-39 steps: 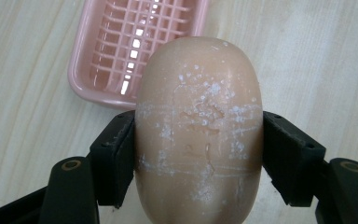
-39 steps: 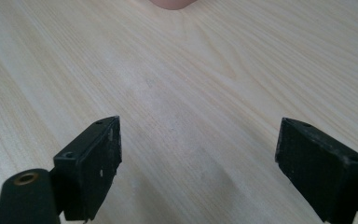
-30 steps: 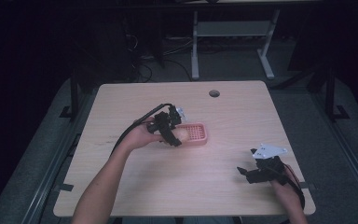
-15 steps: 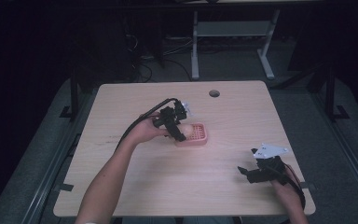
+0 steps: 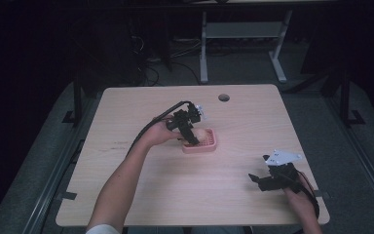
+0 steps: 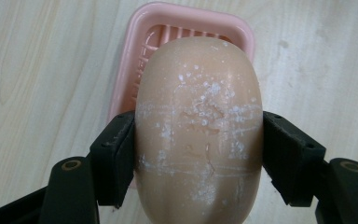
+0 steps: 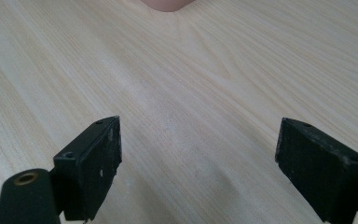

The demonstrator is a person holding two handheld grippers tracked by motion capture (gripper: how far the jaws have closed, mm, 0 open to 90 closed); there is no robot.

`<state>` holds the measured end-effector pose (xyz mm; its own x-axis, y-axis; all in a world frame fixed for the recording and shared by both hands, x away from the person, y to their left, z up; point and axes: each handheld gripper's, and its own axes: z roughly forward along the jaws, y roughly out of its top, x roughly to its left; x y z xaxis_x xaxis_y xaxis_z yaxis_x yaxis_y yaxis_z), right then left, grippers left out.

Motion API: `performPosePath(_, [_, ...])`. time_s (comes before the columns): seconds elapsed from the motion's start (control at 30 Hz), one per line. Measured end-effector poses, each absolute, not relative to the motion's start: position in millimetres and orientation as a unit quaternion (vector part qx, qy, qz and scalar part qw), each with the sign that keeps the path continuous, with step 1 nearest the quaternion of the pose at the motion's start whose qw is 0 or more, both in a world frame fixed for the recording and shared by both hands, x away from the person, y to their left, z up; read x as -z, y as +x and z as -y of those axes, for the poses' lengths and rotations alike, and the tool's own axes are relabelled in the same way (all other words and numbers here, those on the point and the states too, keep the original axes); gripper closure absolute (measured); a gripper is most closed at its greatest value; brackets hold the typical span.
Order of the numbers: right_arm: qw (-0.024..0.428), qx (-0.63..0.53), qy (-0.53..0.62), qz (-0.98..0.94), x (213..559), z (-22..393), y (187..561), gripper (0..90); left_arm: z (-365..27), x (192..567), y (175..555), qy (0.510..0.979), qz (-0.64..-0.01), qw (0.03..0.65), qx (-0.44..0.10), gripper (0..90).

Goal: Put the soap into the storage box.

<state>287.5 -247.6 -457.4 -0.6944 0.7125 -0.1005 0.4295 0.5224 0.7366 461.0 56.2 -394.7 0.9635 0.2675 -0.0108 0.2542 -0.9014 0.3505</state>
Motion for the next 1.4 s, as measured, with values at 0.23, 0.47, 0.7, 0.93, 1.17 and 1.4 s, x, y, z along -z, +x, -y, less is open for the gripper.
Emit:
performPosePath(0.23, [0.199, -0.354, 0.337, -0.849, 458, 247, 288, 13.8, -47, 402, 466, 0.976, -0.128, 0.178, -0.017, 32.2])
performPosePath(0.47, [0.202, -0.352, 0.332, -0.851, 458, 249, 288, 13.8, -40, 411, 471, 0.977, -0.125, 0.171, -0.013, 32.2])
performPosePath(0.7, [0.202, -0.352, 0.332, -0.852, 458, 249, 288, 13.8, -38, 415, 473, 0.977, -0.129, 0.169, -0.004, 32.1])
performPosePath(0.93, [0.201, -0.352, 0.333, -0.851, 458, 248, 288, 13.8, -39, 415, 474, 0.977, -0.133, 0.167, -0.001, 32.1])
performPosePath(1.17, [0.203, -0.350, 0.331, -0.853, 458, 248, 289, 13.8, -39, 417, 475, 0.977, -0.134, 0.164, 0.000, 31.9])
performPosePath(1.4, [0.200, -0.350, 0.332, -0.853, 458, 247, 289, 13.8, -40, 405, 476, 0.972, -0.138, 0.191, -0.008, 33.6])
